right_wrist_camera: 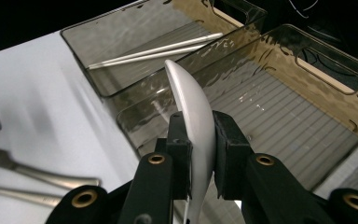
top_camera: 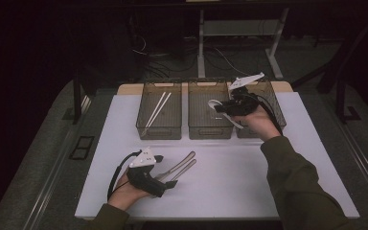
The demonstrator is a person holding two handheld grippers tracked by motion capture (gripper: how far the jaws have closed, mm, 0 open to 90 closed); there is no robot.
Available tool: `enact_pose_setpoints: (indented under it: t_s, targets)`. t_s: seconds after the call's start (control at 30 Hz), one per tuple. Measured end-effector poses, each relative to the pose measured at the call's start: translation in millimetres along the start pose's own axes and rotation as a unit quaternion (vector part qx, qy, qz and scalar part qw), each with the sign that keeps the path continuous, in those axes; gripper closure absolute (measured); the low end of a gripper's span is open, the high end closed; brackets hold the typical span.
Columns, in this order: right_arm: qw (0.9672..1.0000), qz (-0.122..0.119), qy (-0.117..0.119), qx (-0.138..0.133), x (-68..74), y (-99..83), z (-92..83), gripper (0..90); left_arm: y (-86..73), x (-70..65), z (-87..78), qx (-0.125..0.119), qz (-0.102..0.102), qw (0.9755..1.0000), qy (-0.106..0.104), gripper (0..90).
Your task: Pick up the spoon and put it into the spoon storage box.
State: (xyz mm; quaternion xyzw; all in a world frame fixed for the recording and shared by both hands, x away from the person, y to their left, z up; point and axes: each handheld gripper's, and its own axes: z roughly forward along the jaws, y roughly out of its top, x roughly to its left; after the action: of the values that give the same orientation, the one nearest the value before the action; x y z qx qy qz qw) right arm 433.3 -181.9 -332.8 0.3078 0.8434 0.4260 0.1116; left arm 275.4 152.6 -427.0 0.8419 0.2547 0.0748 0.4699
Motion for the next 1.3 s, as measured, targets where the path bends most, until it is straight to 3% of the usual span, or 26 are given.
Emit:
enact_pose_setpoints:
  t_s: [0.33, 0.57, 0.8, 1.07, 1.3]
  targets:
    - [0.9999, 0.005, -0.01, 0.012, -6.8, 8.9, 30.8, 78.1, 0.5, 0.3, -0.8, -0.003, 0.001, 1.0, 0.003, 0.0]
    - [0.9999, 0.011, -0.005, -0.004, -12.2, 10.7, 45.9, 78.0, 1.1, 0.2, -1.6, -0.003, 0.005, 1.0, 0.002, 0.0]
    - [0.9995, 0.0, -0.013, 0.029, -11.1, 3.7, 61.2, 77.8, 1.7, -1.0, -1.2, -0.005, 0.006, 1.0, 0.0, 0.0]
    - [0.9969, -0.012, -0.008, 0.077, -4.0, -2.3, 71.4, 76.3, 2.0, -1.7, -1.4, -0.005, 0.005, 1.0, -0.001, 0.0]
    - [0.9978, -0.015, 0.01, 0.063, 0.9, 0.3, 66.1, 67.1, 2.2, -1.9, -1.6, -0.004, 0.006, 1.0, 0.0, 0.0]
